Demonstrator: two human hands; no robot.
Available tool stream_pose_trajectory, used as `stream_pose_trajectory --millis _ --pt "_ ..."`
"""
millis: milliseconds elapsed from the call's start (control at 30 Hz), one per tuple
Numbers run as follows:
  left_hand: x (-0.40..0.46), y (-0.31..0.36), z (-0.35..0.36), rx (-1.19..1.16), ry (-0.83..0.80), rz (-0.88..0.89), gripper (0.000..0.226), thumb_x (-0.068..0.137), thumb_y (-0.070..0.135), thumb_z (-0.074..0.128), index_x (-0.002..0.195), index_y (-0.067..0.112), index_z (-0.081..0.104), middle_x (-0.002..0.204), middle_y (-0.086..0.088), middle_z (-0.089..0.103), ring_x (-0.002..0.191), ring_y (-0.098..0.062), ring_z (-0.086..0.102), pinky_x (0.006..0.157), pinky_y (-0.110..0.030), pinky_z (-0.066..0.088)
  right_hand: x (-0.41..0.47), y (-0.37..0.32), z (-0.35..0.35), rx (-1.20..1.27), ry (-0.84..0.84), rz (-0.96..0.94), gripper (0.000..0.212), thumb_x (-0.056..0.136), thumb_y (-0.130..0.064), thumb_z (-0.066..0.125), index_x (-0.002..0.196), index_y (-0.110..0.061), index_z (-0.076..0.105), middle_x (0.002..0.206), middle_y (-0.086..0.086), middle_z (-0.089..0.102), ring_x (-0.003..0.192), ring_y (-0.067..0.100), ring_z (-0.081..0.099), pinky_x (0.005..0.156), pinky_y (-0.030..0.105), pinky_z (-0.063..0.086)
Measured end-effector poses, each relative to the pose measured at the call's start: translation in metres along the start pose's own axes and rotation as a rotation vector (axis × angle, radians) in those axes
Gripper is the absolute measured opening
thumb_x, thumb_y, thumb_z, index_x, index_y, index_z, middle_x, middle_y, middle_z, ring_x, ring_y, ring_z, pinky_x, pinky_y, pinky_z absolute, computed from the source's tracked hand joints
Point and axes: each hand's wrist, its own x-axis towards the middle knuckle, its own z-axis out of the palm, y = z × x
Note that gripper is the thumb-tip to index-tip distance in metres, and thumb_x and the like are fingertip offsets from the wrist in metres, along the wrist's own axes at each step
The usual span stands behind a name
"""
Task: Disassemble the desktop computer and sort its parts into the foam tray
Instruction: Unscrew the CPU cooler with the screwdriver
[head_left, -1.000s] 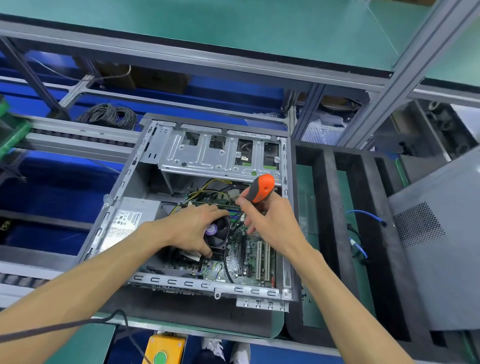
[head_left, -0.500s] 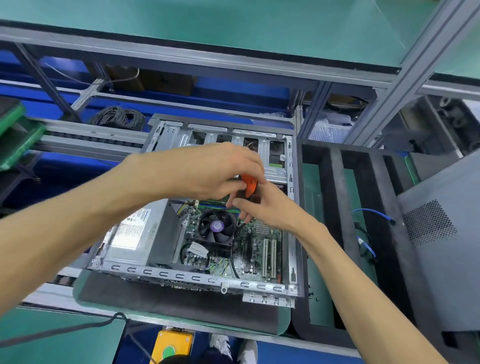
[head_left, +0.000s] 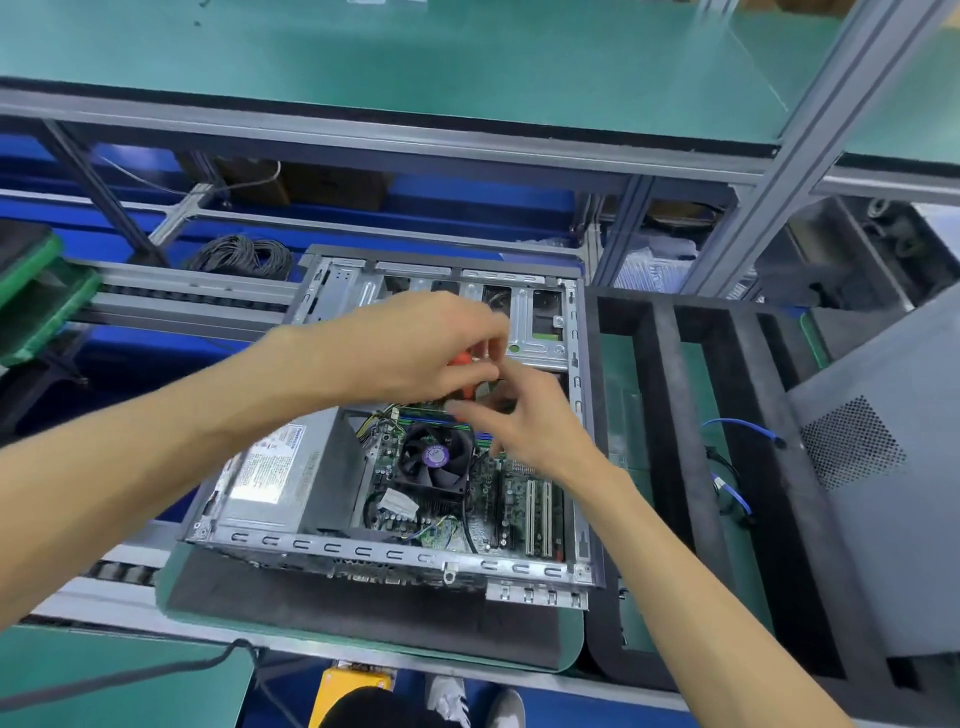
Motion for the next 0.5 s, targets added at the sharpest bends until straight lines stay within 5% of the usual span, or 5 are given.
stream_pose_trajectory --millis 100,200,267,400,500 --pt "-0.008 -0.009 -0.012 -0.174 -0.1 0.027 0.03 0.089 0.017 0.067 0.117 0.024 0.058 0.106 0.011 0.056 0.094 -0.003 0.053 0.087 -0.022 0.046 -0.001 0.002 -0.01 0.099 -0.021 0.055 0.03 0.089 -0.026 0.078 0.112 -0.013 0.064 0.08 0.025 0.068 0.062 0.025 0.072 0.07 0.05 0.06" --pt "-0.003 -0.011 -0.015 -0.152 -0.114 0.074 0.032 0.091 0.012 0.066 0.122 0.018 0.061 0.111 0.006 0.059 0.097 -0.005 0.054 0.093 -0.024 0.045 -0.003 0.003 -0.016 0.119 -0.055 0.06 0.031 0.092 -0.022 0.076 0.118 -0.01 0.065 0.086 0.025 0.071 0.069 0.019 0.074 0.066 0.022 0.058" --pt "0.005 -0.014 -0.015 -0.122 -0.121 0.103 0.031 0.093 0.015 0.066 0.123 0.016 0.062 0.112 0.003 0.062 0.098 -0.009 0.056 0.092 -0.023 0.043 -0.004 0.004 -0.018 0.129 -0.046 0.073 0.029 0.094 -0.022 0.073 0.119 -0.011 0.065 0.088 0.019 0.073 0.069 0.017 0.074 0.065 0.016 0.054" --pt "0.023 -0.014 -0.014 -0.058 -0.153 0.17 0.028 0.094 0.023 0.066 0.12 0.014 0.063 0.109 0.001 0.062 0.092 -0.011 0.055 0.086 -0.024 0.041 -0.008 0.009 -0.017 0.098 0.015 0.072 0.022 0.093 -0.027 0.072 0.114 -0.023 0.065 0.082 0.014 0.071 0.065 0.028 0.068 0.061 0.039 0.059" --pt "0.032 -0.008 -0.01 -0.002 -0.118 0.174 0.027 0.094 0.037 0.063 0.108 0.014 0.064 0.099 0.0 0.062 0.082 -0.013 0.05 0.076 -0.028 0.041 -0.012 0.014 -0.008 0.07 0.075 0.051 0.03 0.086 -0.041 0.075 0.105 -0.025 0.059 0.084 0.004 0.068 0.062 0.021 0.061 0.06 0.052 0.058"
